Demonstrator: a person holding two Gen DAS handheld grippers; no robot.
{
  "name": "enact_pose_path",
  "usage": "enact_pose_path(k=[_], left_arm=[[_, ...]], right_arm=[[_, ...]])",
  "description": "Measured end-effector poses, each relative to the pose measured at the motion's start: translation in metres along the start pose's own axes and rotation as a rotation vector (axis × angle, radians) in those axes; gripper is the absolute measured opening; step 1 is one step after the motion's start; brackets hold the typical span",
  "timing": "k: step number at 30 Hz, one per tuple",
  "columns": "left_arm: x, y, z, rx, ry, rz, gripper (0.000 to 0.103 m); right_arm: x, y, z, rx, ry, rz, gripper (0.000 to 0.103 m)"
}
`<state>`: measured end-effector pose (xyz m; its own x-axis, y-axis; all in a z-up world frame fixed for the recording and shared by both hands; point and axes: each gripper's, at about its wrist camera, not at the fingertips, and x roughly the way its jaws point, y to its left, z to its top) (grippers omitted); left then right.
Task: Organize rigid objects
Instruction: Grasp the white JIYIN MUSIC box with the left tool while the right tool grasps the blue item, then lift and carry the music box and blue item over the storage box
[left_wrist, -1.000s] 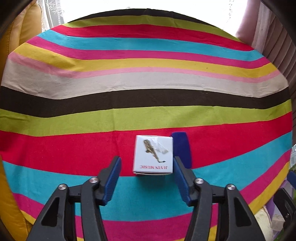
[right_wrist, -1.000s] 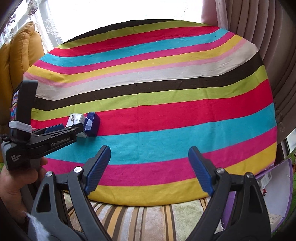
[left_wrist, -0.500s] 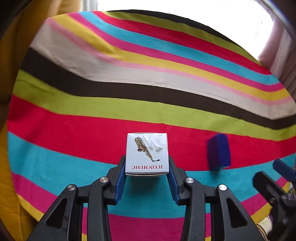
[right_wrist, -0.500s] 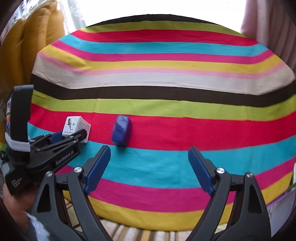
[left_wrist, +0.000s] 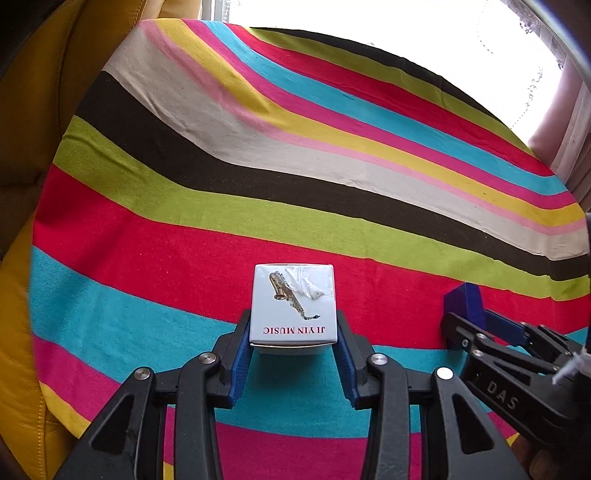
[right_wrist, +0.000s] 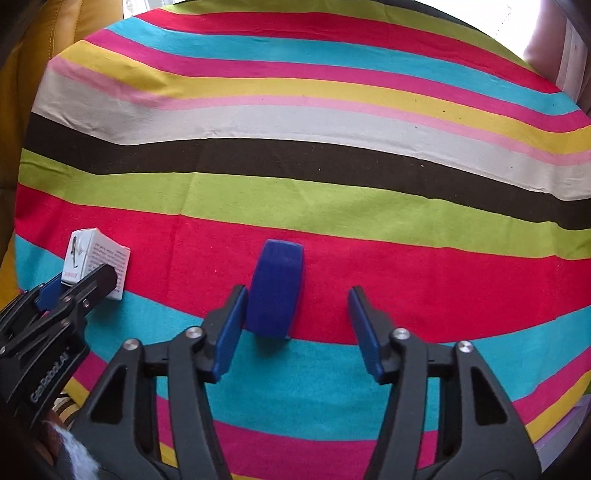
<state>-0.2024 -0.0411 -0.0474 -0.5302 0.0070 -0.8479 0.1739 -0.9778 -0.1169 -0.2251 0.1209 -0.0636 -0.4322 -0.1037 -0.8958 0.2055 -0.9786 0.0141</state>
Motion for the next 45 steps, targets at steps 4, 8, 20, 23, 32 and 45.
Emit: enact_pose_path(k=[4,8,20,23,32,45], left_arm=[[0.002,-0.004,0.001,0.029,-0.001,0.001,0.042],[-0.002,-0.009,0.0,0.05,-0.015,-0.012,0.042],[-0.035,-0.035,-0.017,0.121,-0.041,-0.081,0.041],[-0.051,-0.044,-0.025,0.149,-0.06,-0.095,0.041],[-0.091,-0.063,-0.051,0.193,-0.094,-0.128,0.041],[-0.135,-0.101,-0.088,0.276,-0.115,-0.211,0.041]], right_arm=[[-0.002,-0.003,0.0,-0.013,-0.008,-0.001,0.031],[-0.008,-0.01,-0.009,0.002,-0.003,0.01,0.031],[-0.061,-0.04,-0.046,0.064,-0.047,-0.029,0.031],[-0.079,-0.048,-0.058,0.082,-0.074,-0.038,0.031],[-0.138,-0.072,-0.098,0.142,-0.164,-0.058,0.031],[-0.182,-0.112,-0.149,0.258,-0.206,-0.073,0.031]])
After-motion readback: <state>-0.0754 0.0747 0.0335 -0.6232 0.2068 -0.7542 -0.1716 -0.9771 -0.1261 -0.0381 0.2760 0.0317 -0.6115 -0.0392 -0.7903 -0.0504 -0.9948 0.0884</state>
